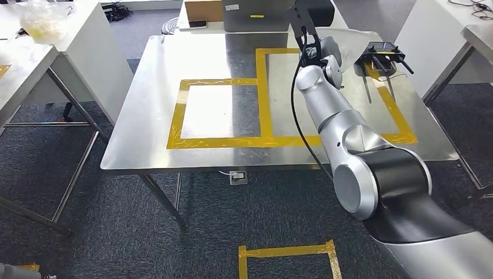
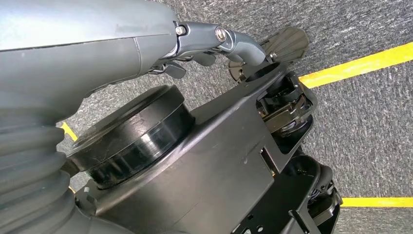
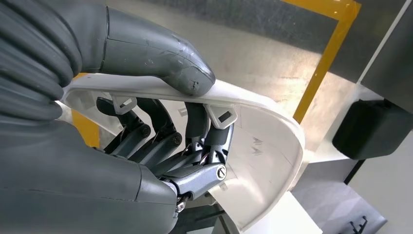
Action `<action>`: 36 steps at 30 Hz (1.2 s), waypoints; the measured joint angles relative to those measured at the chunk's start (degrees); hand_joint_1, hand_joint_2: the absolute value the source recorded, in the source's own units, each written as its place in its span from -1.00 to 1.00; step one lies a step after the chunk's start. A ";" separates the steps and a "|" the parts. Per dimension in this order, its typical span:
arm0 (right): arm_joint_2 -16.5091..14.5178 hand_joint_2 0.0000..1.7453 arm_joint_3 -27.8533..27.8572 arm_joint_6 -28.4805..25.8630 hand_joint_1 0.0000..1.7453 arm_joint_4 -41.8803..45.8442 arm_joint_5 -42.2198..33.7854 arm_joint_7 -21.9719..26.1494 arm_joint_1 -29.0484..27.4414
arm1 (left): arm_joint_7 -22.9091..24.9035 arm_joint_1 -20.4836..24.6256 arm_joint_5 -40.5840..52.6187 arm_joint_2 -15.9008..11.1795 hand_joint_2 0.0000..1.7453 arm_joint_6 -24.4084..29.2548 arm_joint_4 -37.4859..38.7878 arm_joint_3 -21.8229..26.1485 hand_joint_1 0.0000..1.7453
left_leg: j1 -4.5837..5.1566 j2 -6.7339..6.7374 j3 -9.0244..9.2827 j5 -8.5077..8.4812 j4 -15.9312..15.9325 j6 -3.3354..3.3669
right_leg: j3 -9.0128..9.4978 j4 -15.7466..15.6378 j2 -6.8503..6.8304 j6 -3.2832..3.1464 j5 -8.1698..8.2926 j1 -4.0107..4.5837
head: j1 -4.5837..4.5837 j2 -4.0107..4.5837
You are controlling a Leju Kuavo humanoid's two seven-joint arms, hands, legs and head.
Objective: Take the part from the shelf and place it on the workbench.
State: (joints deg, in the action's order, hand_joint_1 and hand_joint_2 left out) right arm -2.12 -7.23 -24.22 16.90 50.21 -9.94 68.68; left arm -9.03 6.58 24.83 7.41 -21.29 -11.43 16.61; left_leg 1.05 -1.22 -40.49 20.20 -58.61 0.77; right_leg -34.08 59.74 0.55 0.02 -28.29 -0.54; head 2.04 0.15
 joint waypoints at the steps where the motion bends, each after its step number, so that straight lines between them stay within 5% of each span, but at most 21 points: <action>1: 0.00 1.00 0.01 0.01 1.00 -0.01 0.02 0.04 -0.01 | -0.01 -0.04 0.00 -0.01 1.00 0.00 0.00 0.06 -1.00 | 0.10 0.00 -0.03 0.15 -0.11 0.22 | 0.06 -0.05 -0.02 0.16 -0.02 -0.05 | -0.01 0.00; 6: 0.12 1.00 0.02 0.07 1.00 -0.16 0.11 0.43 0.01 | -0.33 -0.35 0.00 0.02 1.00 0.02 0.00 0.35 -1.00 | 0.02 0.04 1.70 0.84 1.56 1.86 | 0.69 1.70 -0.12 1.33 0.83 -0.13 | 0.09 0.00; 11: 0.23 1.00 0.05 0.12 1.00 -0.38 0.21 0.74 -0.03 | -0.75 -0.41 0.00 0.25 1.00 0.11 0.01 0.40 -1.00 | -0.58 0.26 2.50 0.59 1.82 2.05 | -5.07 13.37 -0.20 2.56 -6.24 -0.67 | 0.21 0.00; 13: 0.30 1.00 0.07 0.13 1.00 -0.52 0.24 0.70 -0.45 | -0.80 -0.57 0.00 0.29 1.00 0.11 0.03 0.41 -1.00 | -1.10 0.23 2.33 0.86 1.23 1.35 | -5.08 12.35 -0.26 3.14 -4.87 -1.18 | 0.22 0.00; 15: 0.32 1.00 0.07 0.13 1.00 -0.59 0.27 0.77 -0.55 | -0.84 -0.61 0.01 0.21 1.00 0.11 0.06 0.42 -1.00 | -1.67 0.21 2.00 1.37 0.04 0.25 | -2.27 5.72 -0.22 3.75 -1.32 -1.73 | 0.21 0.00; 17: 0.33 1.00 0.08 0.15 1.00 -0.68 0.28 0.88 -0.52 | -0.91 -0.58 0.03 0.14 1.00 0.13 0.07 0.43 -1.00 | -1.85 0.18 1.59 1.79 -1.14 -0.88 | -0.91 1.62 -0.29 3.39 -0.11 -1.76 | 0.39 0.00; 19: 0.34 1.00 0.15 0.19 1.00 -0.77 0.25 1.03 -0.60 | -1.07 -0.61 0.08 0.12 1.00 0.15 0.08 0.44 -1.00 | -1.68 0.20 1.30 1.84 -1.64 -1.75 | -1.17 1.36 -0.41 2.14 0.05 -1.64 | 0.53 0.00; 25: 0.35 1.00 0.90 1.27 1.00 -0.80 -0.88 2.76 -0.70 | -1.19 -0.57 0.26 -0.07 1.00 0.15 0.09 0.44 -1.00 | -1.35 0.31 1.65 1.85 -0.61 0.39 | -1.08 1.24 0.07 1.18 0.90 -1.53 | 0.29 0.00; 32: 0.33 1.00 2.00 4.78 1.00 -0.90 -1.36 2.57 -1.58 | -0.72 -0.57 0.73 -0.05 1.00 0.15 0.09 0.44 -1.00 | -1.45 0.27 1.93 1.57 -0.11 -1.94 | -1.13 1.21 -0.01 0.74 0.67 -1.37 | 0.32 0.00; 36: -0.41 1.00 2.31 6.22 1.00 -0.07 -0.99 0.71 -2.64 | -0.59 -0.54 0.78 -0.05 1.00 0.15 0.11 0.44 -1.00 | -1.43 0.28 1.87 1.72 -0.10 -2.34 | -1.06 0.95 -0.01 0.77 0.61 -1.28 | 0.33 0.00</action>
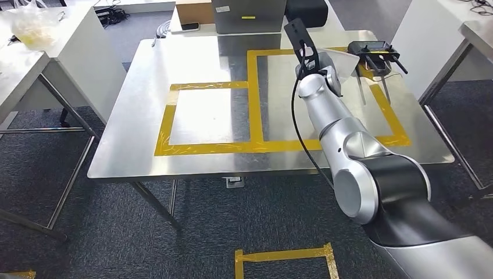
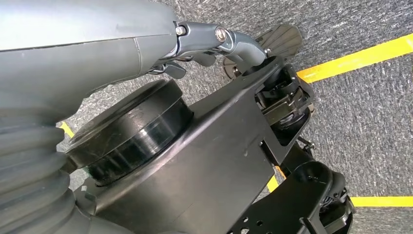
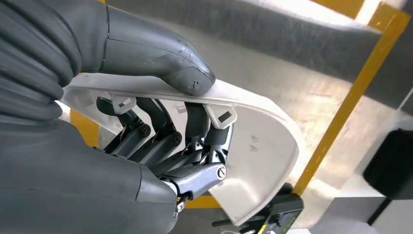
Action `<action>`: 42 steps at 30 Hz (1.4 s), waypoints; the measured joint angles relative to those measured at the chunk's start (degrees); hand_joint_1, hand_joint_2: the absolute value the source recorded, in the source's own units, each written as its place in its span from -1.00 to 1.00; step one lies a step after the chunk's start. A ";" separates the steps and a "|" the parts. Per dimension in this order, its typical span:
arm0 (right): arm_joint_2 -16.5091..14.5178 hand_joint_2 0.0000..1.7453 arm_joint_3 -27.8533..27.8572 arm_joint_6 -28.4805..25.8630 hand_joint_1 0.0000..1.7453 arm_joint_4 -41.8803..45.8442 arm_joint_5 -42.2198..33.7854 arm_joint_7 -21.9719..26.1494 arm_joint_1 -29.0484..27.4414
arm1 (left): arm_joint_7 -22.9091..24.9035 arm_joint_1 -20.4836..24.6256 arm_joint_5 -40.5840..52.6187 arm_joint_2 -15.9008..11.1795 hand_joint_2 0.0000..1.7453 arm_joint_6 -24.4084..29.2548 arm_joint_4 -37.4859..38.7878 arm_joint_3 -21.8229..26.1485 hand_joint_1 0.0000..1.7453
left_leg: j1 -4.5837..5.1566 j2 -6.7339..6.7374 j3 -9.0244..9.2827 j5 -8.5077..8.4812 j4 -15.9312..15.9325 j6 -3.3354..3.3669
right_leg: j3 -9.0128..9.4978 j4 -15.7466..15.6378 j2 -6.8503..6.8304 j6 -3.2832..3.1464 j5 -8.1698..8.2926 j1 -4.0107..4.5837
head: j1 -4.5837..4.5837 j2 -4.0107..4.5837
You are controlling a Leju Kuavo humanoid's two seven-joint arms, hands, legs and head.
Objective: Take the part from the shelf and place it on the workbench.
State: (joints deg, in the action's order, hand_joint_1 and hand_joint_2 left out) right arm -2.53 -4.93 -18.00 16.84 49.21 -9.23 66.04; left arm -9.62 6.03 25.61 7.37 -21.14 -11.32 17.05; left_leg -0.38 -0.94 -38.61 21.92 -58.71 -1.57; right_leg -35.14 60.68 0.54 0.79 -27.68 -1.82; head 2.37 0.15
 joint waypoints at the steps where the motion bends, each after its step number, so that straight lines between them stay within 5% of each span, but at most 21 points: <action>1: -0.11 1.00 0.04 0.01 1.00 0.14 -0.01 0.65 -0.44 | 0.05 0.02 0.04 0.01 1.00 0.00 0.00 0.00 -1.00 | 0.00 0.00 0.01 0.03 0.00 -0.03 | 0.07 -0.11 0.01 0.02 0.00 0.00 | -0.01 0.00; 42: -0.90 1.00 2.09 0.32 1.00 -1.07 -0.09 5.03 -11.14 | 0.13 0.03 3.44 -0.01 1.00 0.00 0.00 -0.02 -1.00 | 0.10 -0.18 0.00 0.35 -0.14 0.47 | 0.84 -1.18 -0.25 0.69 0.14 -0.11 | 0.01 0.00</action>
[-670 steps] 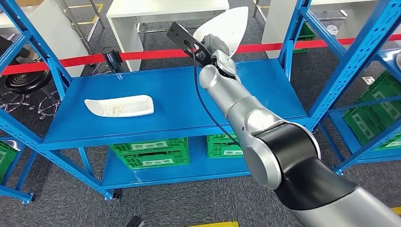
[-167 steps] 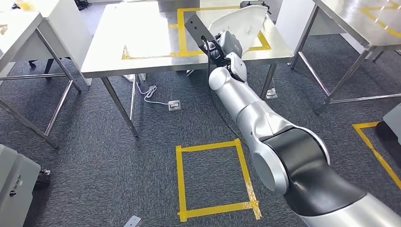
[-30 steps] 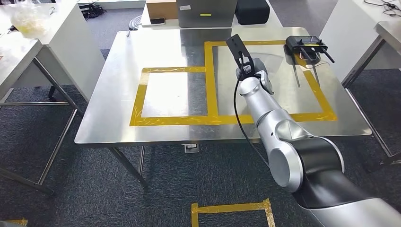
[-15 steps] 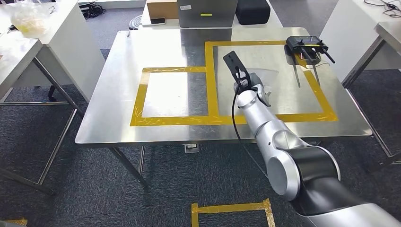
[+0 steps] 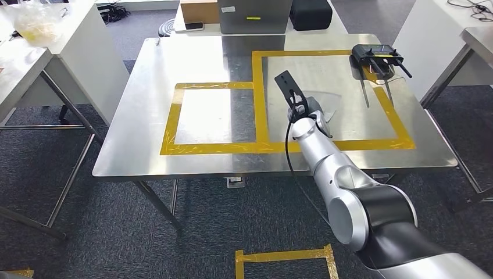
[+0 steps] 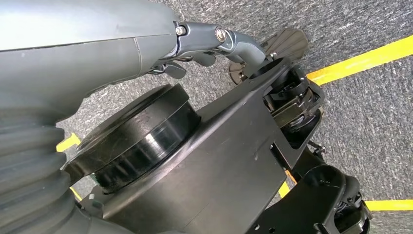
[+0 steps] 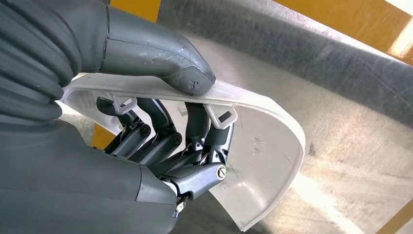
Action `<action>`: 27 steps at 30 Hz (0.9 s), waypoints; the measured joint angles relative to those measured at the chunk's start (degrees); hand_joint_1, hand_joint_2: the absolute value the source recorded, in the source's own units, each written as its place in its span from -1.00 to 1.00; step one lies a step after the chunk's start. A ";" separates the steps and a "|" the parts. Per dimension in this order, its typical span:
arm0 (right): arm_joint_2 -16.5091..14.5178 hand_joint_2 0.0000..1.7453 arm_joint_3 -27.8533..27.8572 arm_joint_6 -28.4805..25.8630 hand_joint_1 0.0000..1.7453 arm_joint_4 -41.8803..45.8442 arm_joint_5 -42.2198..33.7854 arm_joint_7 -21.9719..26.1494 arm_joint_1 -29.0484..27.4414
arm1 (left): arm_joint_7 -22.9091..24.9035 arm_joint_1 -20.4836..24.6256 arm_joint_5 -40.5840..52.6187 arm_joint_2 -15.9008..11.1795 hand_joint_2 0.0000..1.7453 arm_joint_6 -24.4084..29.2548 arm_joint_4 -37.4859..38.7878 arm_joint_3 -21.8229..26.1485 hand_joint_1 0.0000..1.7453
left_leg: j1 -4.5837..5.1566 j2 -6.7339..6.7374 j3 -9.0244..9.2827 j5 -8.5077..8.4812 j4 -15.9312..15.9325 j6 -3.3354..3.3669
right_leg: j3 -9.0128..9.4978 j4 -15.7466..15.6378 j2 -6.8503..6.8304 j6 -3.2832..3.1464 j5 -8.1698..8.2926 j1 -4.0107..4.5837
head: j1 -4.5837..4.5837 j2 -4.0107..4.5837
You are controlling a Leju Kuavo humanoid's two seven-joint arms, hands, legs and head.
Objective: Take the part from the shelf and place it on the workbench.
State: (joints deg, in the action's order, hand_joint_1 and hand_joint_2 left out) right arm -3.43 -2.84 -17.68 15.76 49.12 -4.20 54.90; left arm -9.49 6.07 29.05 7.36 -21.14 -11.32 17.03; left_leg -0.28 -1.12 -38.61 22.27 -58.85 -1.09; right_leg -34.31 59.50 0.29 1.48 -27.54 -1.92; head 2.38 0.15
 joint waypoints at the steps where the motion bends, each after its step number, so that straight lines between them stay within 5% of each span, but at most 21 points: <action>1: 0.15 1.00 0.15 -0.08 1.00 -0.01 -0.02 0.29 -0.18 | -0.11 0.00 0.12 -0.01 1.00 0.00 0.00 -0.01 -1.00 | 0.00 0.00 0.00 0.00 0.00 0.00 | 0.00 0.00 0.00 0.00 0.00 0.00 | 0.00 0.00; 27: 1.75 1.00 1.26 -0.14 1.00 0.02 0.16 0.21 -0.70 | 0.61 -0.02 0.76 0.02 1.00 0.00 0.00 -0.03 -1.00 | 0.03 0.01 0.01 0.05 -0.07 0.08 | 0.05 -0.02 0.01 0.06 -0.01 -0.02 | 0.00 0.00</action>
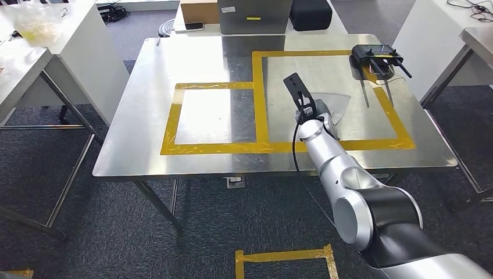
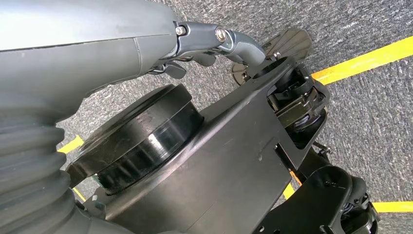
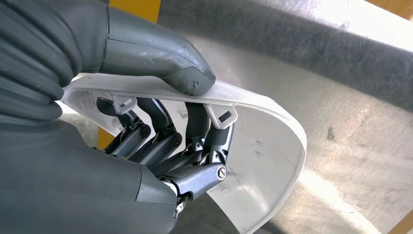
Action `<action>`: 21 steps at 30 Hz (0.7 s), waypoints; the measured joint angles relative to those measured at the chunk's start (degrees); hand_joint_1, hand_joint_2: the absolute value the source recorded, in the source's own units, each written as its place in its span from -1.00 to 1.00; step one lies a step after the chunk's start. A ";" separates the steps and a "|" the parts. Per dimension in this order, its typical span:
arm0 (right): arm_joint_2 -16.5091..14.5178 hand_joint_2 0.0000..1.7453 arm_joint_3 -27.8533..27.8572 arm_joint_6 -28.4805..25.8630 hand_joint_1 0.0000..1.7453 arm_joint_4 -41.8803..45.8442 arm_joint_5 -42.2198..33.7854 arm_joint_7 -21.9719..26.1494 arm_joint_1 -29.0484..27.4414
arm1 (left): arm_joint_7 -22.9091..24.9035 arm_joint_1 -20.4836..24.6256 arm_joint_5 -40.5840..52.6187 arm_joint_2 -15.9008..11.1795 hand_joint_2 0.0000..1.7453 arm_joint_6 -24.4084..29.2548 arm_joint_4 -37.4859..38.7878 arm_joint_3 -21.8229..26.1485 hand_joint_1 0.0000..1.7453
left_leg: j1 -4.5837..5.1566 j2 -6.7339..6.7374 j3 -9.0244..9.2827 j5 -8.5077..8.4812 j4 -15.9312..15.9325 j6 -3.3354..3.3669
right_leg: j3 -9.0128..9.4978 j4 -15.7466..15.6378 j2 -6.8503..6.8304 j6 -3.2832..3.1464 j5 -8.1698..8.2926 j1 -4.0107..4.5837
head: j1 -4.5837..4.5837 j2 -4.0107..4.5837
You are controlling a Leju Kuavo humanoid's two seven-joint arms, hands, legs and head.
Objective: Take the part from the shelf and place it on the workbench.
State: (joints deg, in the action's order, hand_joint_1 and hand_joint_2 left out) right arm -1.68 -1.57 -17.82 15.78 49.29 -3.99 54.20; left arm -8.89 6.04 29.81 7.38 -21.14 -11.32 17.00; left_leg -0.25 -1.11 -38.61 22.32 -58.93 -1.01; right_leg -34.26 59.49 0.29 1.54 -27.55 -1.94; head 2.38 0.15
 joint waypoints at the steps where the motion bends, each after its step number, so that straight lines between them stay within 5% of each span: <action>1: 0.00 1.00 0.00 0.01 1.00 0.00 0.00 0.00 0.00 | -0.01 0.00 0.00 0.00 1.00 0.00 0.00 0.00 -1.00 | 0.00 0.00 0.00 0.00 0.00 0.00 | 0.00 0.00 0.00 0.00 0.00 0.00 | 0.00 0.00; 3: 0.00 1.00 0.00 0.00 1.00 -0.01 0.00 -0.01 0.00 | 0.01 0.00 0.00 0.00 1.00 0.00 0.00 0.00 -1.00 | 0.00 0.00 0.00 0.00 0.00 0.00 | 0.00 0.00 0.00 0.00 0.00 0.00 | 0.00 0.00; 7: 0.00 1.00 0.00 0.01 -1.00 -0.01 0.09 -0.07 0.00 | 0.02 0.00 -0.01 -0.01 1.00 0.00 0.00 0.00 -1.00 | 0.01 0.00 0.00 0.00 0.00 0.00 | 0.01 0.00 0.00 0.00 0.00 0.00 | 0.00 0.00; 9: -0.03 1.00 0.00 0.07 -1.00 -0.01 0.34 -0.17 0.01 | 0.03 0.00 -0.05 -0.01 1.00 0.00 0.00 0.00 -1.00 | 0.01 -0.01 0.00 0.00 0.00 0.00 | 0.02 0.00 0.00 0.00 0.00 0.00 | 0.00 0.00; 13: -0.40 1.00 0.00 0.17 -1.00 -0.01 0.71 -0.39 0.02 | -0.31 -0.06 -0.64 -0.01 -1.00 0.00 0.00 0.00 -1.00 | 0.01 -0.01 0.00 0.00 0.00 0.00 | 0.04 0.00 -0.01 0.01 -0.01 0.00 | 0.00 0.00; 17: -0.63 1.00 0.00 0.13 -1.00 0.00 0.96 -1.02 0.02 | -0.85 -0.08 -1.05 -0.01 -1.00 0.00 0.00 0.00 -1.00 | 0.01 -0.01 0.00 0.00 0.00 0.00 | 0.04 0.00 -0.02 0.02 -0.01 0.00 | 0.00 0.00; 21: -0.52 1.00 0.00 0.14 -1.00 0.00 1.06 -0.81 -0.05 | -0.84 -0.09 -1.04 -0.01 1.00 0.00 0.00 0.00 -1.00 | 0.01 -0.01 0.00 0.00 -0.01 0.01 | 0.05 0.00 -0.03 0.03 -0.02 0.00 | 0.00 0.00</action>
State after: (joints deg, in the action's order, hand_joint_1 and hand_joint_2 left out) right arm -2.20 -1.57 -17.68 15.78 50.35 -4.80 54.15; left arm -9.72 5.96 28.77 7.37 -21.14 -11.32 17.00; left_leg -0.24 -1.12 -38.61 22.33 -58.94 -1.00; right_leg -34.21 59.49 0.26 1.57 -27.56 -1.95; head 2.38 0.15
